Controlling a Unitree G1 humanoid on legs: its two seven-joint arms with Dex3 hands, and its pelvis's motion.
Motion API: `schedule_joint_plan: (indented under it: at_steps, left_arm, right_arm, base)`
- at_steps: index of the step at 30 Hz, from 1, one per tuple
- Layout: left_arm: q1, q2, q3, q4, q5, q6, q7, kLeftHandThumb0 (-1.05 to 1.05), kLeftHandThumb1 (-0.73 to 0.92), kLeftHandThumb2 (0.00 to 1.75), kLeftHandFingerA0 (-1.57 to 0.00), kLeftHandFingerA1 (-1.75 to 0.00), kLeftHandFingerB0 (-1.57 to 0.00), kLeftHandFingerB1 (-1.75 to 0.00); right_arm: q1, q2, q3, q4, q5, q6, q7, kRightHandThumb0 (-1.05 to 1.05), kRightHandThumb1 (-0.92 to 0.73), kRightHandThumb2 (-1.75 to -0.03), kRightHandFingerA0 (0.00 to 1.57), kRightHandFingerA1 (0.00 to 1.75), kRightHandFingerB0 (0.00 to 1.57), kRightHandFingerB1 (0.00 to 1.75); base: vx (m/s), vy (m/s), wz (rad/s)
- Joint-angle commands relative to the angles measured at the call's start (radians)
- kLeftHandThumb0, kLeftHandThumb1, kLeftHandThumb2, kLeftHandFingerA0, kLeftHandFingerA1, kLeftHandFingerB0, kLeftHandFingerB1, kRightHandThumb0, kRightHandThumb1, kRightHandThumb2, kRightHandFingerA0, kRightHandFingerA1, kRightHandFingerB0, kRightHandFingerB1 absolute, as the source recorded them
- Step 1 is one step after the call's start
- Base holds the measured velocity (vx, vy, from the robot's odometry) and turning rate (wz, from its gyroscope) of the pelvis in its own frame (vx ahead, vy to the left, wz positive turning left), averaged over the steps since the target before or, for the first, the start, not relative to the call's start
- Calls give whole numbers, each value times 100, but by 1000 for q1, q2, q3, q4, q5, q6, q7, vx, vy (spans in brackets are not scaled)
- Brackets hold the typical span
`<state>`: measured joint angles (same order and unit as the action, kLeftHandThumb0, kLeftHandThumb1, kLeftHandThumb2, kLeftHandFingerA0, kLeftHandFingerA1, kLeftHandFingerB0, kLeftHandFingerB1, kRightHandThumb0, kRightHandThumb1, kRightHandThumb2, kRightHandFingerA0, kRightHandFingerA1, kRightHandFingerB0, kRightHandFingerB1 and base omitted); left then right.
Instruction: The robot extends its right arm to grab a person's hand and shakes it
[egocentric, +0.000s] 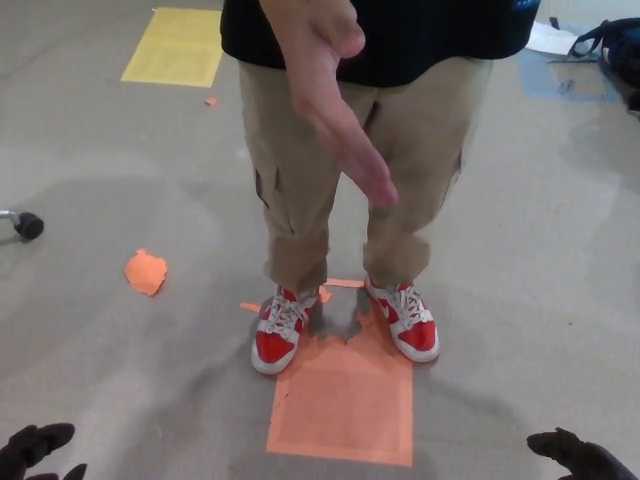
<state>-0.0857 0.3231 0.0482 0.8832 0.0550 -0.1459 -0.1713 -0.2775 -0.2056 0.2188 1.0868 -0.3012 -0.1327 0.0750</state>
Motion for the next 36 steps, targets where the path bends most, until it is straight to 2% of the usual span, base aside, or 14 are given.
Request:
schedule_joint_plan:
  at_steps: [1,2,3,4,7,8,12,15,16,17,31,32,34,36]
  left_arm:
    - [13,24,12,5,-12,-33,-33,-46,78,72,-15,-38,-13,-35]
    - [14,24,14,5,-13,-34,-35,-46,78,72,-15,-38,-13,-35]
    - [12,27,10,5,-4,-36,-26,-47,77,72,-16,-39,-15,-36]
    - [3,32,8,6,3,-33,-25,-48,78,73,-16,-38,-14,-35]
    - [-6,34,5,5,10,-37,-19,-49,77,73,-17,-40,-15,-36]
    - [-14,30,10,6,3,-23,-18,-48,76,72,-16,-39,-15,-36]
    - [-19,34,13,9,-1,-28,-29,-48,77,71,-16,-39,-15,-35]
    - [-23,36,17,10,-3,-32,-28,-49,76,73,-15,-39,-14,-36]
    - [-23,35,22,8,-13,-28,-39,-28,69,112,-2,-49,-1,-48]
    - [-22,34,25,6,-17,-26,-41,-50,75,73,-15,-39,-14,-36]
    - [-15,32,25,3,-13,-43,-30,-49,75,72,-16,-40,-15,-37]
    - [-12,37,18,0,-1,-53,-25,-27,63,110,-8,-51,-7,-50]
    - [-20,45,23,-28,3,-20,-6,-27,62,109,-8,-51,-6,-50]
    - [-22,48,19,-31,11,-19,1,-27,63,110,-8,-51,-6,-50]
  right_arm:
    - [39,-5,-46,-70,47,-113,-22,-34,-59,-112,0,48,0,49]
    - [50,-2,-56,-98,53,-133,-28,-34,-59,-112,0,48,0,49]
    - [60,2,-62,-152,58,-129,-28,-66,-88,-68,19,34,7,21]
    - [82,6,-79,-282,81,-113,1,-74,-71,-102,8,46,0,24]
    - [139,-3,-79,-602,70,-30,26,-69,-89,-69,17,35,2,17]
    - [156,-18,-74,-795,63,42,66,-86,-78,-109,2,35,0,13]
    - [136,-34,-68,-1145,34,233,147,-90,-76,-111,3,44,0,10]
    - [66,-36,-60,-1292,25,322,196,-93,-77,-112,1,27,0,9]
    - [38,-37,-55,-1344,20,366,216,-92,-77,-112,1,32,0,9]
    - [22,-37,-53,-1364,17,384,225,-92,-77,-112,1,30,0,9]
    - [-25,-47,-31,-1477,3,514,267,-92,-78,-112,1,28,0,10]
    - [-48,-51,-25,-1480,1,518,277,-92,-80,-113,0,24,0,11]
    - [-376,7,73,-1308,-40,594,357,-93,-78,-113,0,22,0,15]
    - [-439,19,95,-1268,-55,620,366,-94,-79,-114,0,21,0,14]
  base:
    - [0,0,0]
    - [0,0,0]
    - [0,0,0]
    - [0,0,0]
    - [0,0,0]
    - [0,0,0]
    - [65,2,1]
    - [56,1,1]
    - [0,0,0]
    - [0,0,0]
    - [0,0,0]
    - [0,0,0]
    - [0,0,0]
    - [0,0,0]
